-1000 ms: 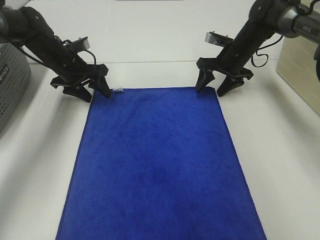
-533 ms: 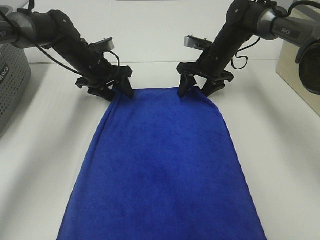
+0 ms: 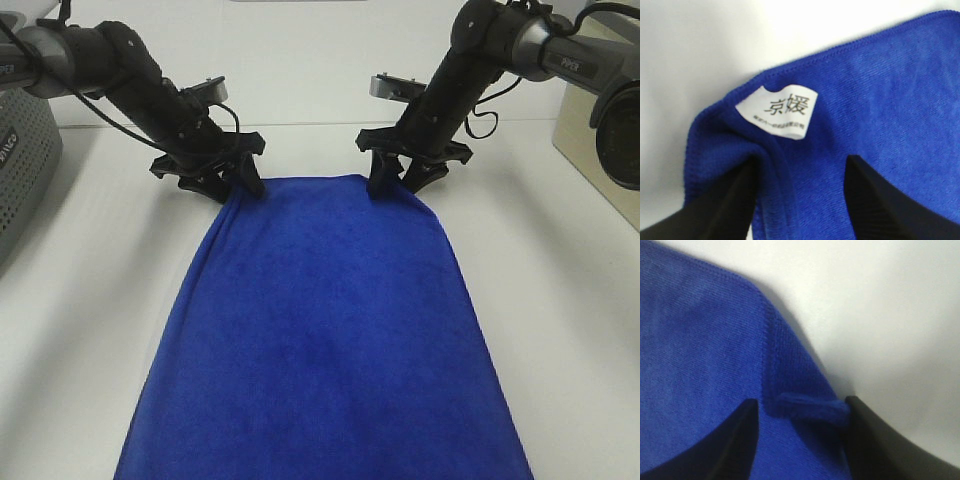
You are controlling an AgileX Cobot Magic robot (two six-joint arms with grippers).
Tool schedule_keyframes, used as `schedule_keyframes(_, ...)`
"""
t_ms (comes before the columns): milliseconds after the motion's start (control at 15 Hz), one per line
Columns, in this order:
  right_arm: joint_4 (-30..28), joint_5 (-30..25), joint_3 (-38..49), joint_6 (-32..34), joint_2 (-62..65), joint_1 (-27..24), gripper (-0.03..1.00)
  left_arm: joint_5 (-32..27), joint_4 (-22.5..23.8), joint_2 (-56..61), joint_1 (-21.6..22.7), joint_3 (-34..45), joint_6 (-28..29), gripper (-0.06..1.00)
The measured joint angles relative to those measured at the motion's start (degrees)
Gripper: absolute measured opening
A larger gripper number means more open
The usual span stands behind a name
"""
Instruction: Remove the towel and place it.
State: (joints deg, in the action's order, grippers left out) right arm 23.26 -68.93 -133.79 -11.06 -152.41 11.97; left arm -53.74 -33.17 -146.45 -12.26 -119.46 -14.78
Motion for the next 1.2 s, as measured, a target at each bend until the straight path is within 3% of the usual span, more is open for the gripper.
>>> schedule_keyframes(67, -0.86, 0.17, 0.0, 0.0, -0.06, 0.0, 0.44, -0.06, 0.23, -0.06, 0.0, 0.0, 0.0, 0.47)
schedule_keyframes(133, -2.18, 0.23, 0.0, 0.0, -0.17, 0.0, 0.24, -0.17, 0.8, -0.4, 0.0, 0.0, 0.0, 0.27)
schedule_keyframes(267, -2.86, 0.29, 0.0, 0.0, -0.23, 0.0, 0.06, -0.11, 1.78, -0.57, 0.0, 0.0, 0.0, 0.05)
schedule_keyframes(333, -2.92, 0.29, 0.0, 0.06, -0.23, 0.0, 0.02, -0.11, 2.06, -0.57, 0.0, 0.0, 0.0, 0.02)
schedule_keyframes(600, -2.98, 0.8, 0.0, 0.06, -0.06, 0.0, 0.02, -0.06, 3.5, -0.57, -0.06, -0.46, 0.0, 0.01)
schedule_keyframes(733, -3.78, 2.41, -0.86, -0.06, 0.11, 0.0, 0.02, -0.34, 6.47, -0.97, -0.11, -2.86, 0.0, 0.01)
schedule_keyframes(1200, -4.76, 12.32, -11.4, -0.34, -0.34, 0.0, 0.02, 3.09, 13.69, -1.26, -0.11, -13.58, -0.06, 0.01)
